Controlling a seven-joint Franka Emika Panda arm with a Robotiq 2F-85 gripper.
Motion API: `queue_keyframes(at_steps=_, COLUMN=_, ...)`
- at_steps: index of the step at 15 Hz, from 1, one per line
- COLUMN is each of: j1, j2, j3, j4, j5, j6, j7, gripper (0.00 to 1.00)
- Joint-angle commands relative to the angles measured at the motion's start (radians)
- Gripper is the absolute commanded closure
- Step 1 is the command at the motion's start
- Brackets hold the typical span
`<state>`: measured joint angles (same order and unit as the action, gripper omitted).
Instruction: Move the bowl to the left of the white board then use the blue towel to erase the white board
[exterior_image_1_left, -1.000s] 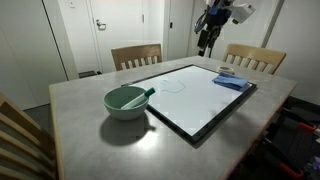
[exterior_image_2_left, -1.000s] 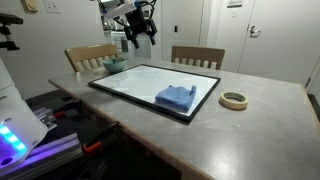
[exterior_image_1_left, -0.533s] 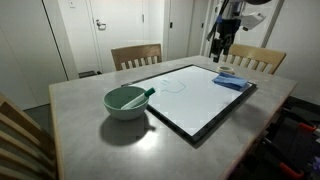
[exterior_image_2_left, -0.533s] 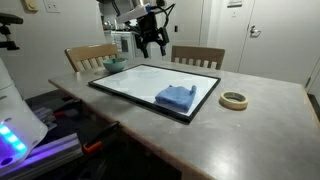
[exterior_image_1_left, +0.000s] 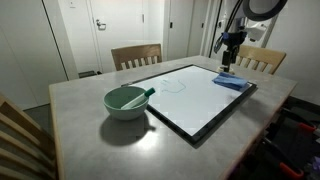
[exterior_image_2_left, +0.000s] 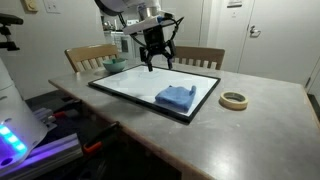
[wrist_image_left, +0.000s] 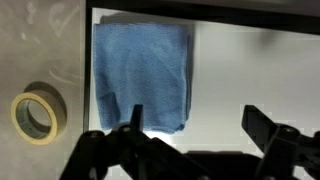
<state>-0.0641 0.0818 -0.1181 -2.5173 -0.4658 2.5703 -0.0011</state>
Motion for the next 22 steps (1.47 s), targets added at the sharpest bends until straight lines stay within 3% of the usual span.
queue_keyframes(at_steps=1, j1=-0.018, j2=0.042, j3=-0.026, j4=0.012, j5=-0.061, j6=0.022, j7=0.009, gripper=0.0)
queue_keyframes(at_steps=5, j1=-0.048, j2=0.074, j3=-0.062, j4=0.001, j5=-0.032, j6=0.085, j7=-0.032, gripper=0.0)
queue_keyframes(at_steps=10, j1=-0.139, j2=0.12, j3=-0.009, j4=-0.031, j5=0.293, j6=0.208, j7=-0.381, gripper=0.0)
queue_keyframes(at_steps=14, j1=-0.206, j2=0.137, j3=0.068, j4=-0.021, j5=0.485, j6=0.163, j7=-0.646, gripper=0.0)
queue_keyframes(at_steps=16, j1=-0.211, j2=0.132, j3=0.069, j4=-0.015, j5=0.498, j6=0.14, j7=-0.691, gripper=0.0)
queue_keyframes(at_steps=22, j1=-0.196, j2=0.128, j3=-0.001, j4=-0.008, j5=0.387, j6=0.111, j7=-0.667, gripper=0.0)
